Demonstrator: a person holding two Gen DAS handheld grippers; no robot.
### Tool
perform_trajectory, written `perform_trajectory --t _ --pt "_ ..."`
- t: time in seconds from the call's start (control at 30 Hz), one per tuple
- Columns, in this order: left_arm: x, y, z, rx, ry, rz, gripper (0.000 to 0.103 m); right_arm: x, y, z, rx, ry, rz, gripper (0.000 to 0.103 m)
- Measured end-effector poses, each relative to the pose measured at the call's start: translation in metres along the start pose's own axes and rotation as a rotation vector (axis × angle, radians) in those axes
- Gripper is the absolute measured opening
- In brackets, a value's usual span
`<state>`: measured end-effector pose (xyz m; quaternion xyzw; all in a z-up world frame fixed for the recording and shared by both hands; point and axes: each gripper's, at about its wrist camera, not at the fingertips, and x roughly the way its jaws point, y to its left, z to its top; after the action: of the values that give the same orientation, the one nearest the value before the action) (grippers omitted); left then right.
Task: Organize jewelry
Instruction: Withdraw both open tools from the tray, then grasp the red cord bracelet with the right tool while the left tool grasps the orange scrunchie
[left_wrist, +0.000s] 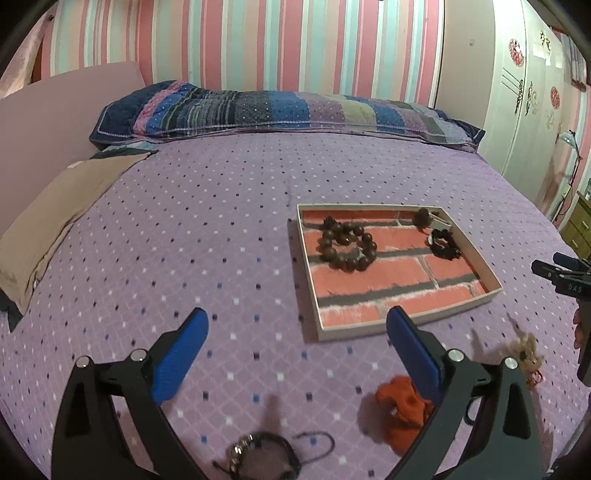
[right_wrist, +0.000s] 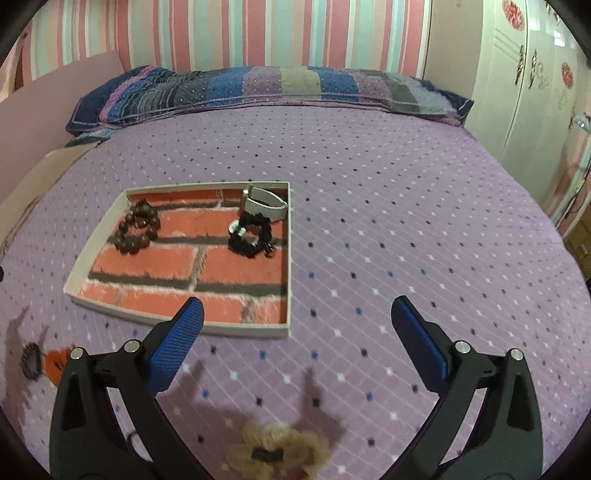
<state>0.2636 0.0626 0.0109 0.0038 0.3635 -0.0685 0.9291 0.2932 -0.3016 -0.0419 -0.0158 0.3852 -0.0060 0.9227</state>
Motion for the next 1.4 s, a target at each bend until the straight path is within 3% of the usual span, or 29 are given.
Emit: perform_trajectory --t 0.2,0.37,0.53,0.67,0.97,1.23,1.4 --pt "-0.019 -0.010 -0.023 -0.010 0.005 -0.013 0.095 -0.026 0.001 -0.028 -0.033 -0.062 -0.057 0.099" --pt "-0.037 -0.019 -0.042 -0.031 -0.015 -0.006 0.095 -0.053 -0.002 -0.054 0.010 -0.171 -0.059 0.099" --pt "-0.044 -0.030 -0.059 -0.041 0.001 -0.028 0.095 -0.054 0.005 -0.076 -0.072 -0.110 -0.092 0.099" --pt "-0.039 -0.037 -0.069 -0.055 0.031 -0.051 0.095 -0.053 0.003 -0.096 -0.051 -0.057 -0.073 0.099" --pt "-0.024 -0.048 -0.090 -0.085 0.078 -0.063 0.095 -0.046 -0.004 -0.135 0.004 -0.029 -0.055 0.099" --pt "-0.005 -0.071 -0.107 -0.030 0.092 -0.012 0.095 -0.038 -0.002 -0.163 -0.019 -0.024 -0.082 0.099" --pt "0.004 -0.081 -0.112 -0.020 0.101 -0.021 0.095 -0.032 -0.005 -0.170 0.007 -0.007 -0.061 0.098"
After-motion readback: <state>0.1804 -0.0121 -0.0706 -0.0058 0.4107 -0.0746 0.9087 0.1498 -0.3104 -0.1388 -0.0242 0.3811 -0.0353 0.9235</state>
